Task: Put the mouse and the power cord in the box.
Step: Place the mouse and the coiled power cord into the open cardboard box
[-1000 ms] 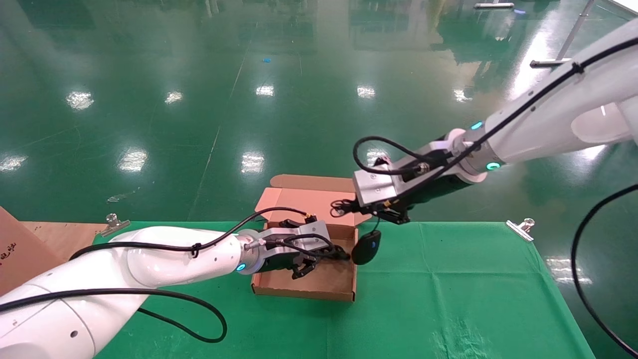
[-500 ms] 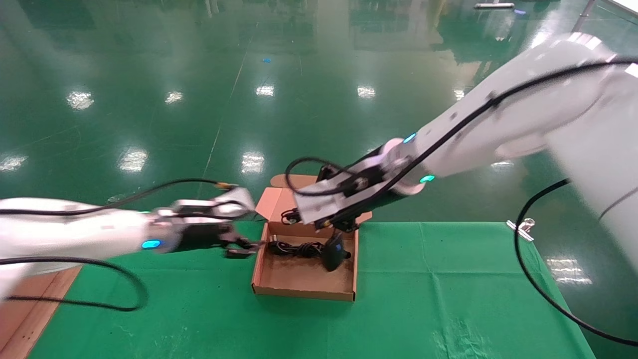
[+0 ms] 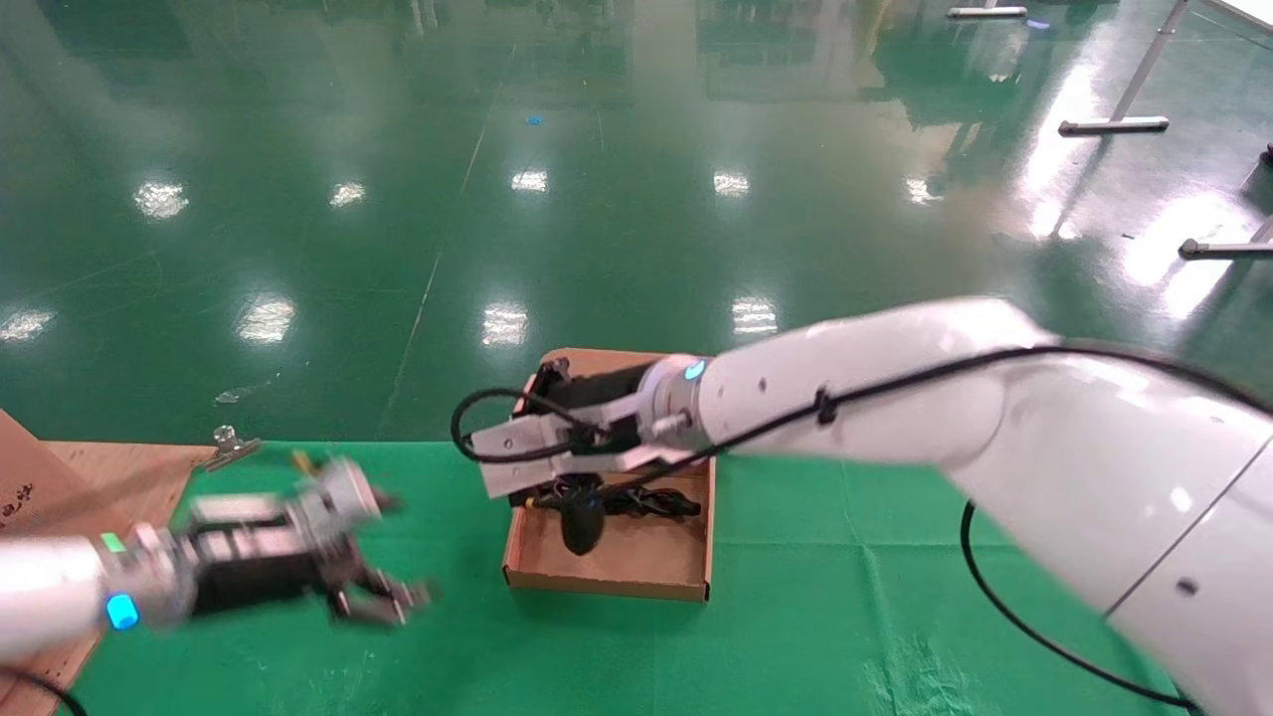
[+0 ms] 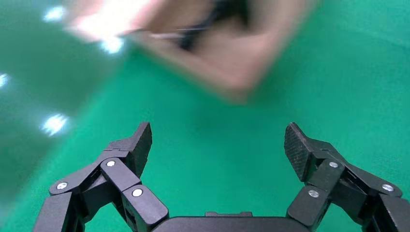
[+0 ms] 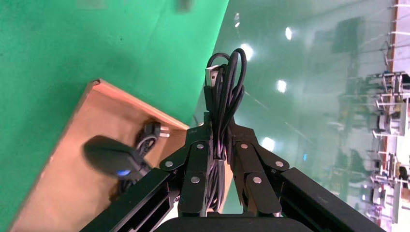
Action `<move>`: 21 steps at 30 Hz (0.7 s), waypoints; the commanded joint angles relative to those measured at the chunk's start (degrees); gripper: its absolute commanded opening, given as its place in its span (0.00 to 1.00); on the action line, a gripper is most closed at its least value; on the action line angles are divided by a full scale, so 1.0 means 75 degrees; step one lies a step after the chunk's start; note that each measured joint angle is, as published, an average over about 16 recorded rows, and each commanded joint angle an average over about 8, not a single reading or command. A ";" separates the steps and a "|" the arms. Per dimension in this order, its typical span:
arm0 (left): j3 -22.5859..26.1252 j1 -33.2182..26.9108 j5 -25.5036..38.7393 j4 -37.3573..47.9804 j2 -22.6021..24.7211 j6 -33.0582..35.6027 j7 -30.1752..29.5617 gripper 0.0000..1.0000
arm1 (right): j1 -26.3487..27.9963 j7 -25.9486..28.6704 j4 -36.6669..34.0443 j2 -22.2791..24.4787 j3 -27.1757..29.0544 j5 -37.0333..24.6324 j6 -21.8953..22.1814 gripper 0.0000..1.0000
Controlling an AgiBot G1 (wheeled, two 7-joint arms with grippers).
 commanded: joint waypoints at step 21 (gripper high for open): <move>0.0170 0.1175 -0.0035 -0.2377 -0.0740 -0.0753 -0.0748 1.00 | -0.0539 0.0019 -0.0877 0.0037 -0.1517 0.0223 0.1513 1.00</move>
